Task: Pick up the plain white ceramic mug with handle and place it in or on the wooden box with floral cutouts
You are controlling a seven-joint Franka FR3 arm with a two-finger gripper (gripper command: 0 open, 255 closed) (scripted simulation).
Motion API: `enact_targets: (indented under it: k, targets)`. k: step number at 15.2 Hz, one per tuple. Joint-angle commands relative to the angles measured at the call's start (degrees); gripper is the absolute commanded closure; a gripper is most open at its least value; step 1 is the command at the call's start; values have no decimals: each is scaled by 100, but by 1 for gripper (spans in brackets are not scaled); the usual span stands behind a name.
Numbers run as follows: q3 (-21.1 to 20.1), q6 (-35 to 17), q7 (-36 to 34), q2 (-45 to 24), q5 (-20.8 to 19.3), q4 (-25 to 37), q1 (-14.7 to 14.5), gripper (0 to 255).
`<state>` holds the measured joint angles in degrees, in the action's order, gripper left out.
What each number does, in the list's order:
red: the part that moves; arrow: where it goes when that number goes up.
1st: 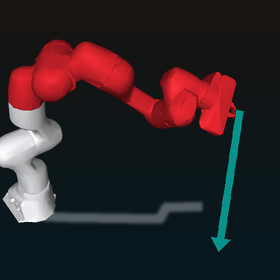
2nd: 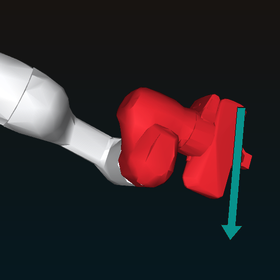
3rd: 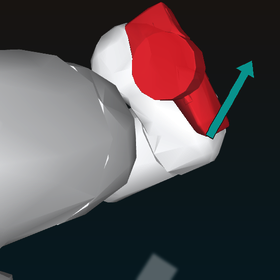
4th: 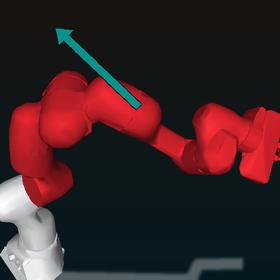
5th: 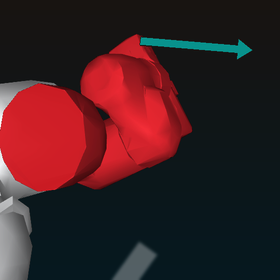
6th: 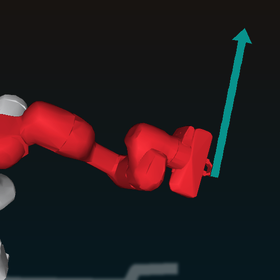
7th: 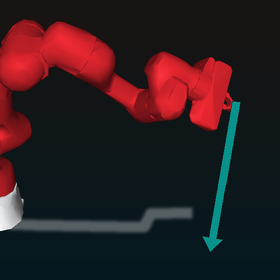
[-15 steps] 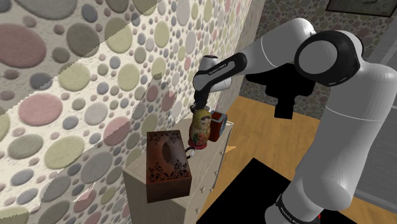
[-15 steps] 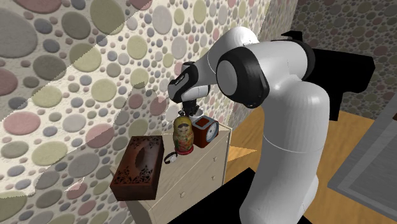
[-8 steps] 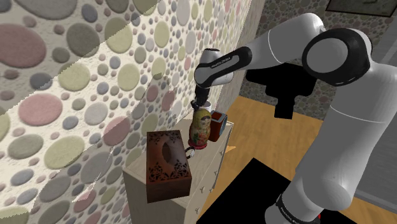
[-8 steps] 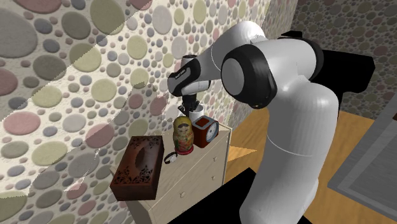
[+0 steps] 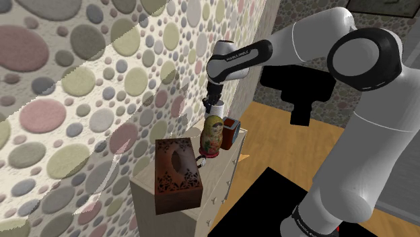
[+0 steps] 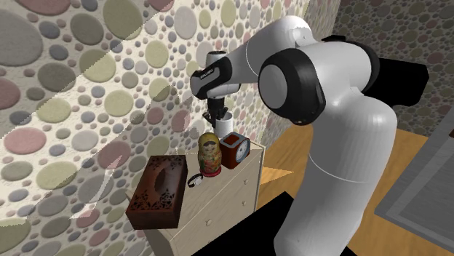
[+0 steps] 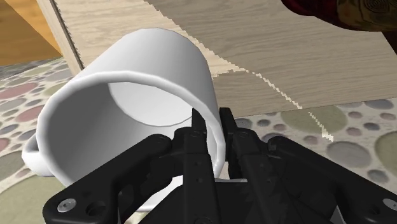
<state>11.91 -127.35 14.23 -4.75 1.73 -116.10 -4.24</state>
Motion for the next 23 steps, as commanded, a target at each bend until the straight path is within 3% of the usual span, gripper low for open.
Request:
enact_targets:
  k: [1, 18, 23]
  targets:
    - [1, 143, -18, 82, -24, 64, -4, 255]
    - [-1, 1362, -83, 384, -110, 988, -15, 255]
    - [-333, 1322, -788, 902, -282, 437, -330, 255]
